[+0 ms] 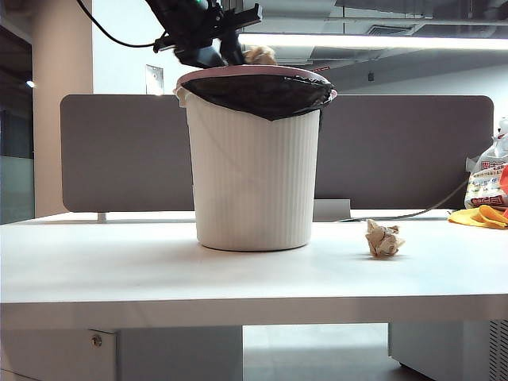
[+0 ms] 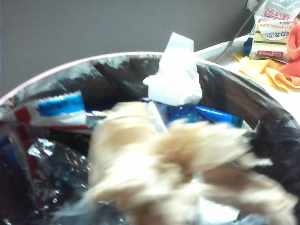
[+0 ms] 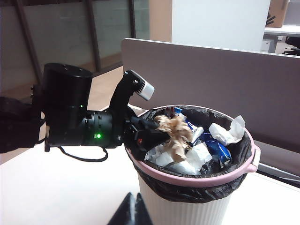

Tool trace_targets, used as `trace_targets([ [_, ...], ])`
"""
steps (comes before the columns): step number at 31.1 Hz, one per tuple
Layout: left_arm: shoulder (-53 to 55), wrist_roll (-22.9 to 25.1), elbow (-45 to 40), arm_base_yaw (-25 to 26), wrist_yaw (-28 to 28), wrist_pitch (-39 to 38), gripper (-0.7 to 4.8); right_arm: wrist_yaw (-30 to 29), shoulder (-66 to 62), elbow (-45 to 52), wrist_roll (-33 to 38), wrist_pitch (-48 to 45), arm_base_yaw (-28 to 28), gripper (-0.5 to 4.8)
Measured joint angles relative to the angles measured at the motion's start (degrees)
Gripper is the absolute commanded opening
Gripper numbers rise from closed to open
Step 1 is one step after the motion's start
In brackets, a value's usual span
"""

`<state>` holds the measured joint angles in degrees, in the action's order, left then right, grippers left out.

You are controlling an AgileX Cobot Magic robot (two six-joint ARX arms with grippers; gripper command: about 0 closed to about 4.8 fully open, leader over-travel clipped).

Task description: Pick up all the trash on the table and put it in the trash can.

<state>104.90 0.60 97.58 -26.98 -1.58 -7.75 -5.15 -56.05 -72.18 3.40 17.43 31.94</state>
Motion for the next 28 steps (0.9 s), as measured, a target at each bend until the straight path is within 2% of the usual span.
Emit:
trace_targets([
  [9,-0.2,0.9,3.1,0.0,0.7,-4.2,4.79,0.2,-0.2,0.0,0.0,2.9,0.0,-0.07],
  [14,-1.5,0.8,4.1,0.0,0.7,-6.8,4.79,3.0,-0.2,-0.4,0.0,6.5,0.0,-0.07],
  [17,-4.0,-2.0,4.1,-0.1,-0.7,-9.3,4.79,3.9,-0.2,-1.3,0.0,10.7,0.0,-0.07],
  [19,-6.2,-4.6,4.1,-0.8,-4.2,-10.6,4.79,4.0,0.3,-1.5,0.0,12.9,0.0,-0.07],
  [23,-7.9,-6.4,4.6,-5.5,-10.3,-12.7,4.79,6.1,3.1,-1.5,1.1,13.8,0.0,-0.07],
  [28,-6.8,-5.5,4.3,-13.4,-11.3,-16.0,4.79,13.9,6.7,-1.9,2.2,17.5,-0.3,-0.07],
])
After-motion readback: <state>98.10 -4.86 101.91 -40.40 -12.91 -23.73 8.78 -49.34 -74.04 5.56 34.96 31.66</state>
